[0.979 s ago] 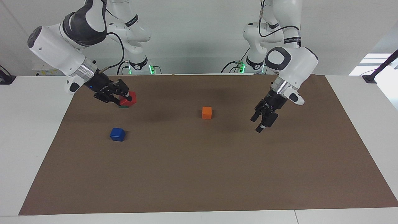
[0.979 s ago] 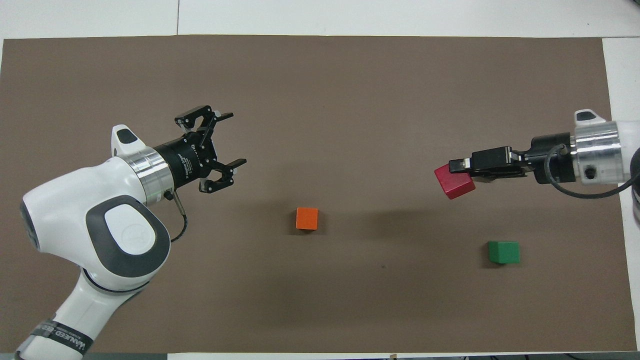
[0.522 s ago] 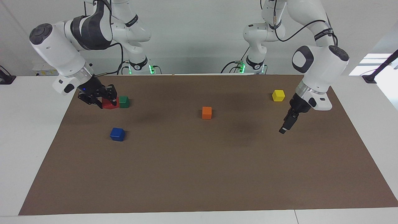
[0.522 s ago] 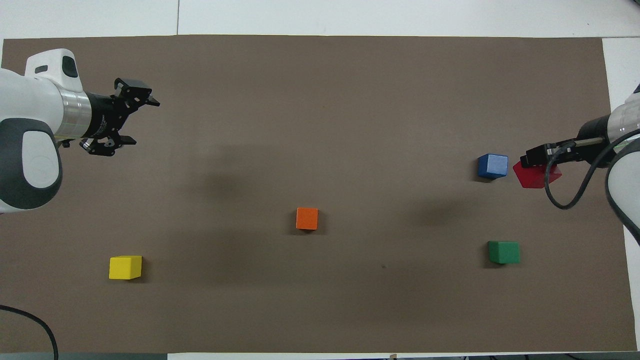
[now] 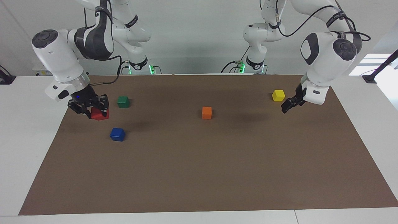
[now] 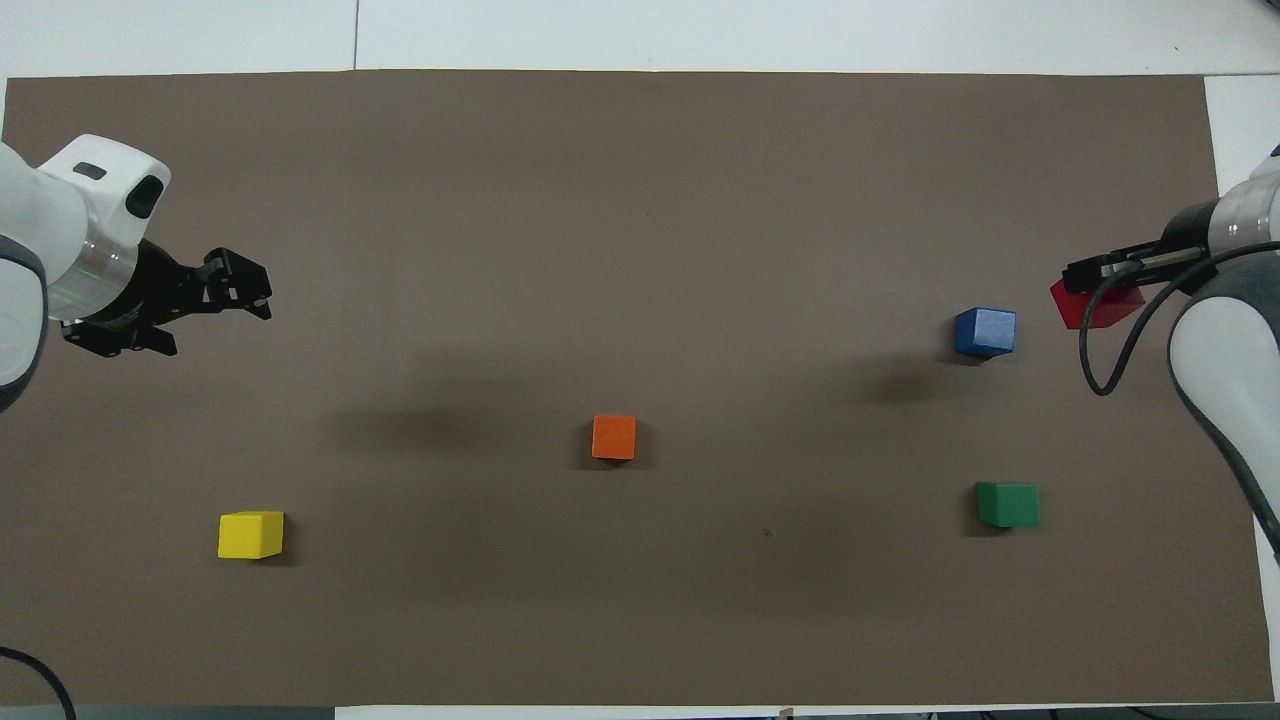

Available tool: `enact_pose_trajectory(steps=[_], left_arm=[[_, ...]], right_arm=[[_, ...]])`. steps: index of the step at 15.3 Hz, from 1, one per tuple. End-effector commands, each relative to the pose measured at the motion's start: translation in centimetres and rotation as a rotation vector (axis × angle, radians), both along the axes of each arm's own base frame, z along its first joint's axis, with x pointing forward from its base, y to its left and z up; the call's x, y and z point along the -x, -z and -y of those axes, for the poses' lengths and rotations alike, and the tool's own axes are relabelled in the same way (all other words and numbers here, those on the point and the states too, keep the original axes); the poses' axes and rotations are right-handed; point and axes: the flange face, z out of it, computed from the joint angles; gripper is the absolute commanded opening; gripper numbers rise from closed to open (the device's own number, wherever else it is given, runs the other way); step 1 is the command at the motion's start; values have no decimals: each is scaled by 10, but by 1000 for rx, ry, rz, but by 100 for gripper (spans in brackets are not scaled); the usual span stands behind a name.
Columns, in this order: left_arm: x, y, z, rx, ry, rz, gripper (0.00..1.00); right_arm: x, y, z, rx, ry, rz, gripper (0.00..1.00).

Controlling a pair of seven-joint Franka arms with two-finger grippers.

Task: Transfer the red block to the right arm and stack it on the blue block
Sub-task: 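Carry the red cube with the right gripper above the blue cube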

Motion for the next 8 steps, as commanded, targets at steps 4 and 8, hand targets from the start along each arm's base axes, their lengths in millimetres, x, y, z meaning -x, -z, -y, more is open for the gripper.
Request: enact_pose_trajectory(steps=[4, 8], left_arm=[[24, -25, -11, -16, 285, 25, 100], [44, -24, -4, -14, 301, -19, 100]], right_arm=[[7, 26, -10, 81, 178, 70, 0], [45, 71, -18, 52, 196, 203, 0]])
